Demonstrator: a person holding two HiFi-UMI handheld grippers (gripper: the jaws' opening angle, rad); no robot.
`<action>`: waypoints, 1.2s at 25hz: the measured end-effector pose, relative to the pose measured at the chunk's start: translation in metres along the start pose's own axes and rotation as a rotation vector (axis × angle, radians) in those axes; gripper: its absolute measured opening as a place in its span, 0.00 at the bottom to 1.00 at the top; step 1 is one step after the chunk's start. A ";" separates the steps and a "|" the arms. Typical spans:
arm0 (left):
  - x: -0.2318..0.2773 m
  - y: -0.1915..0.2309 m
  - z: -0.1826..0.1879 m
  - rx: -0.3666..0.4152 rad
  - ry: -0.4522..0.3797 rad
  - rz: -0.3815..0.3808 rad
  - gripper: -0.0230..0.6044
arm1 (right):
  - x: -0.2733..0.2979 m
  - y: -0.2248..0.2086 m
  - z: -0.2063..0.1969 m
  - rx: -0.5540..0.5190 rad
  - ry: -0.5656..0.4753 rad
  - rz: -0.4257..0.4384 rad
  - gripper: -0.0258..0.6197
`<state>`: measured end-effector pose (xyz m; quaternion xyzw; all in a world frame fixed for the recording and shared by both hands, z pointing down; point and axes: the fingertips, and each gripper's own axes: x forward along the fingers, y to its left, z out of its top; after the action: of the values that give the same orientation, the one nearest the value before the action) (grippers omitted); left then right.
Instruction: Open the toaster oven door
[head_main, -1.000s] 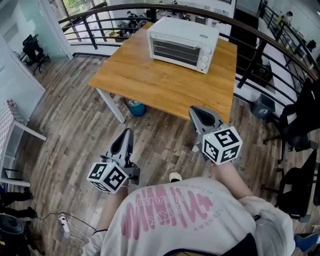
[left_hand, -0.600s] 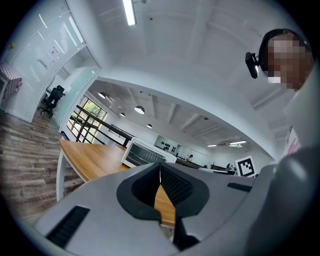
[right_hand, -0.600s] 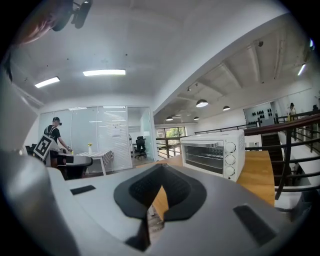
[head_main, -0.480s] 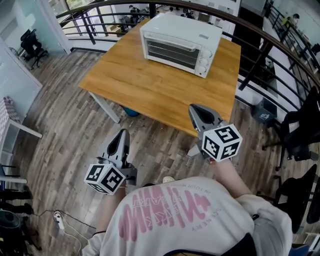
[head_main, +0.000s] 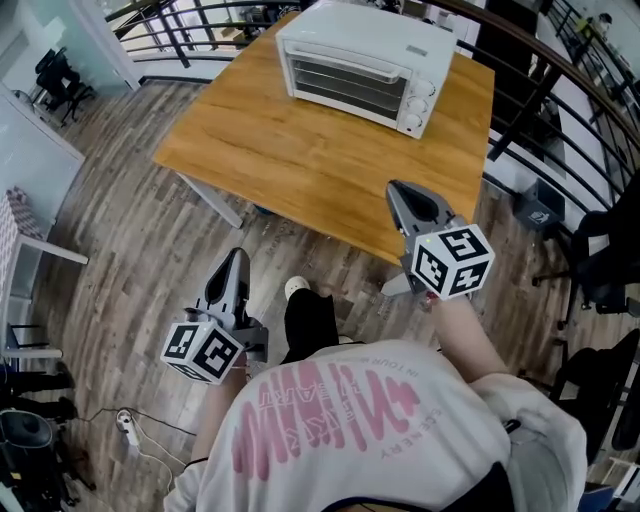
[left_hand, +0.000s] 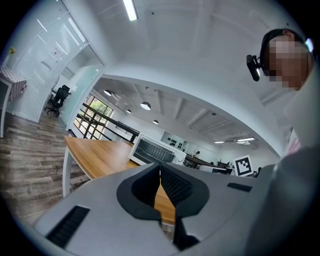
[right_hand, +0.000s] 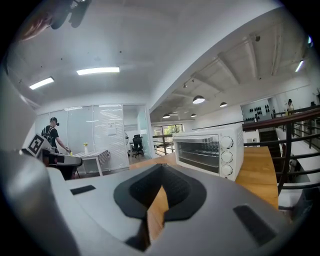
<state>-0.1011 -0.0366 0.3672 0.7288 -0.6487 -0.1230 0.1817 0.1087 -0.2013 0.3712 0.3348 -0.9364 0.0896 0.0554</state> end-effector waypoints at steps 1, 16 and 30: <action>0.004 0.004 0.004 -0.002 -0.006 -0.002 0.07 | 0.004 -0.005 0.005 -0.006 -0.007 -0.010 0.05; 0.083 0.051 0.053 0.001 -0.046 -0.079 0.07 | 0.076 -0.052 0.074 -0.082 -0.058 -0.113 0.05; 0.163 0.089 0.113 0.033 -0.034 -0.170 0.07 | 0.137 -0.095 0.121 -0.112 -0.064 -0.217 0.12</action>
<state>-0.2071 -0.2179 0.3118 0.7818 -0.5896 -0.1396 0.1473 0.0588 -0.3827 0.2873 0.4332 -0.8995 0.0198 0.0533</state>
